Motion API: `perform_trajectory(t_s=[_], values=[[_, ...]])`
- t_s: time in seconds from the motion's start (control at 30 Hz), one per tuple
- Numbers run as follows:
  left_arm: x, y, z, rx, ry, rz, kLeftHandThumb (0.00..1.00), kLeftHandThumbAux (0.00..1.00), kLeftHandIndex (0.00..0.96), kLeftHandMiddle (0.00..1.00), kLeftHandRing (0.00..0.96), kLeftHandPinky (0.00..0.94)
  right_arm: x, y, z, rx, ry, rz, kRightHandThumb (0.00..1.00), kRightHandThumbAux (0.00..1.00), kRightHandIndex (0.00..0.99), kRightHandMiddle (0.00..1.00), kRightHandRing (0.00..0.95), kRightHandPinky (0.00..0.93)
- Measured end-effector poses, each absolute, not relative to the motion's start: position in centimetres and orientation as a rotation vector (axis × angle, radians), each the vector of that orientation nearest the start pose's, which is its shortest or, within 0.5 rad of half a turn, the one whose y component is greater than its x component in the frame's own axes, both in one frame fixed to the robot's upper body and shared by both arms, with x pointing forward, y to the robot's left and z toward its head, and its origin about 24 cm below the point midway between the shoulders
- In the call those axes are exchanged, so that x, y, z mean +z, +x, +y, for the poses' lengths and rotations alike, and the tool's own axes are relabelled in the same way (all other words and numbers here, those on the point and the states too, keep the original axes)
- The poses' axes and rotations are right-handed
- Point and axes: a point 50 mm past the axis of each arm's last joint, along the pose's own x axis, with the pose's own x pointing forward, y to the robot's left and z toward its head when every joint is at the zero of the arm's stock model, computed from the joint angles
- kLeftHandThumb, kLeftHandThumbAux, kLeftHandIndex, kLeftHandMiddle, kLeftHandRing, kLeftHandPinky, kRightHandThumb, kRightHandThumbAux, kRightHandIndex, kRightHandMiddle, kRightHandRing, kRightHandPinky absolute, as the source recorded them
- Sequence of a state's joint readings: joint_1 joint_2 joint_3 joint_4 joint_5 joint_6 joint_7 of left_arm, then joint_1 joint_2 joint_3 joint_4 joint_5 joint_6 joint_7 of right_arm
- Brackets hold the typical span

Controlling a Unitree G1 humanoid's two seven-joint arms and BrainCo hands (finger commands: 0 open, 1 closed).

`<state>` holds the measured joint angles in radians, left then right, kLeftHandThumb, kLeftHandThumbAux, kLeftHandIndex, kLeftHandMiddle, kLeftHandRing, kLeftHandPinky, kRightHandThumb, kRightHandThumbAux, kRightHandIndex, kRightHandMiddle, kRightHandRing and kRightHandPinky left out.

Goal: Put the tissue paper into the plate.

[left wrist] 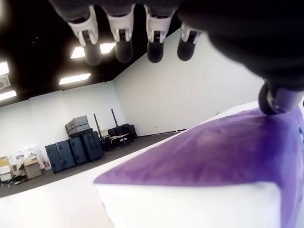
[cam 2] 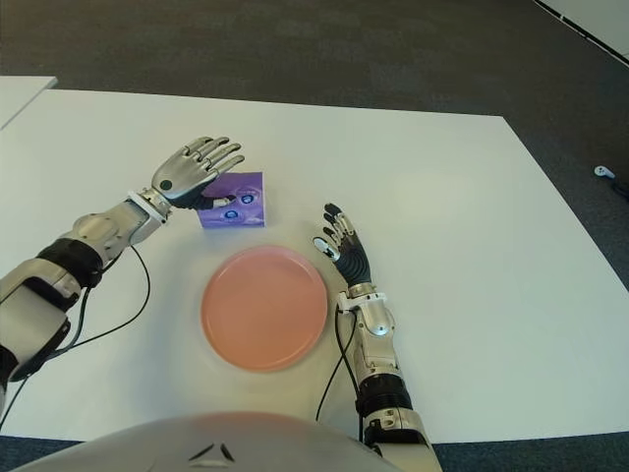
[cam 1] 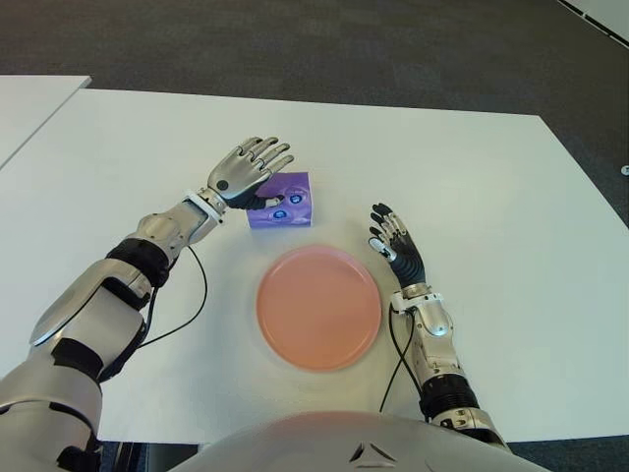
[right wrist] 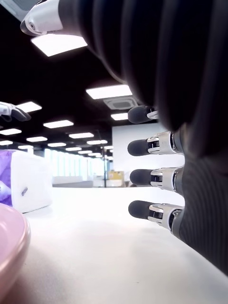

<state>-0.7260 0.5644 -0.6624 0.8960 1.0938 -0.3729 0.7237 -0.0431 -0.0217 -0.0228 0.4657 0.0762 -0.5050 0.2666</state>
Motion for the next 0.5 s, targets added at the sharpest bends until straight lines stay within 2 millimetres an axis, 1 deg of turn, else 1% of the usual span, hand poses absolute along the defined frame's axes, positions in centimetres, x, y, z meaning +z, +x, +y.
perform_trajectory(t_s=[0.23, 0.5], values=[[6.52, 34.44, 17.18, -0.318, 1.693, -0.681, 0.085, 0.289, 0.0, 0.0, 0.0, 0.0, -0.55, 24.23, -14.7, 0.226, 0.04, -0.081, 0.0, 0.515, 0.0, 0.0, 0.0, 0.0], [6.35, 34.55, 17.02, -0.379, 1.686, -0.621, 0.097, 0.292, 0.0, 0.0, 0.0, 0.0, -0.62, 24.3, -14.69, 0.233, 0.041, -0.08, 0.0, 0.527, 0.0, 0.0, 0.0, 0.0]])
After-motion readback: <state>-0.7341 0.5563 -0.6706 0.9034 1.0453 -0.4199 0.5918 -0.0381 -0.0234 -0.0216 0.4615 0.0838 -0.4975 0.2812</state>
